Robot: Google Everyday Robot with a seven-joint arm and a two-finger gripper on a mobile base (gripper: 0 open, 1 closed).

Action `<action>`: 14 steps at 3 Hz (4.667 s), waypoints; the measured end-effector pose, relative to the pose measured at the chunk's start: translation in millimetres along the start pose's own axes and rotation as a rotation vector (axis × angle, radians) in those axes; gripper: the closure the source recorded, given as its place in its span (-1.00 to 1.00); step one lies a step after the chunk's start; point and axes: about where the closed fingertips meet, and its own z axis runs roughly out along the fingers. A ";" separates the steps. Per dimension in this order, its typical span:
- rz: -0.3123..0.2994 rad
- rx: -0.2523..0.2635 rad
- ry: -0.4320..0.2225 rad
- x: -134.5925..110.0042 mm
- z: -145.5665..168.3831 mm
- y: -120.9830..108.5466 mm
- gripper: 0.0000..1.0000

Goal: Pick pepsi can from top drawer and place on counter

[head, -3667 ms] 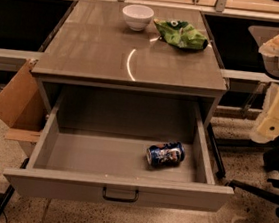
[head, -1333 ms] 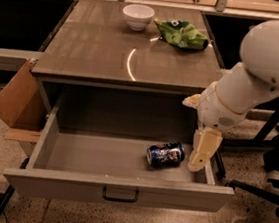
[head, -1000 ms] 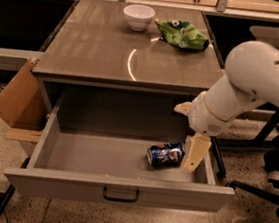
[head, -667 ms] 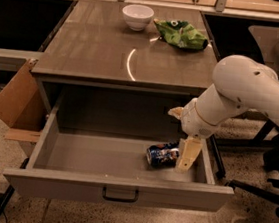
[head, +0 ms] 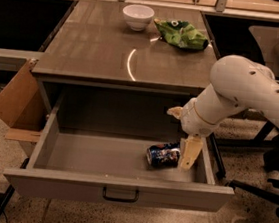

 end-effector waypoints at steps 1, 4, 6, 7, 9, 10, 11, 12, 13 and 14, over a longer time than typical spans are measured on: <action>-0.073 -0.014 0.011 11.4 12.7 -10.9 -1.00; -0.179 -0.022 0.120 28.9 72.4 -29.0 -1.00; -0.177 -0.039 0.181 36.0 99.3 -26.8 -0.84; -0.179 -0.046 0.192 37.2 105.9 -24.9 -0.32; -0.179 -0.040 0.152 35.4 96.2 -22.2 0.62; -0.183 0.003 0.106 30.0 55.2 -23.6 1.00; -0.198 0.074 0.067 22.2 -12.0 -28.1 1.00; -0.197 0.129 0.052 21.0 -56.3 -30.5 1.00; -0.204 0.197 0.014 20.2 -98.8 -24.1 1.00; -0.204 0.197 0.014 20.2 -98.8 -24.1 1.00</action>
Offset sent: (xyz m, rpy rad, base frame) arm 0.0441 -0.0045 -0.0432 -0.0426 -0.0851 0.2059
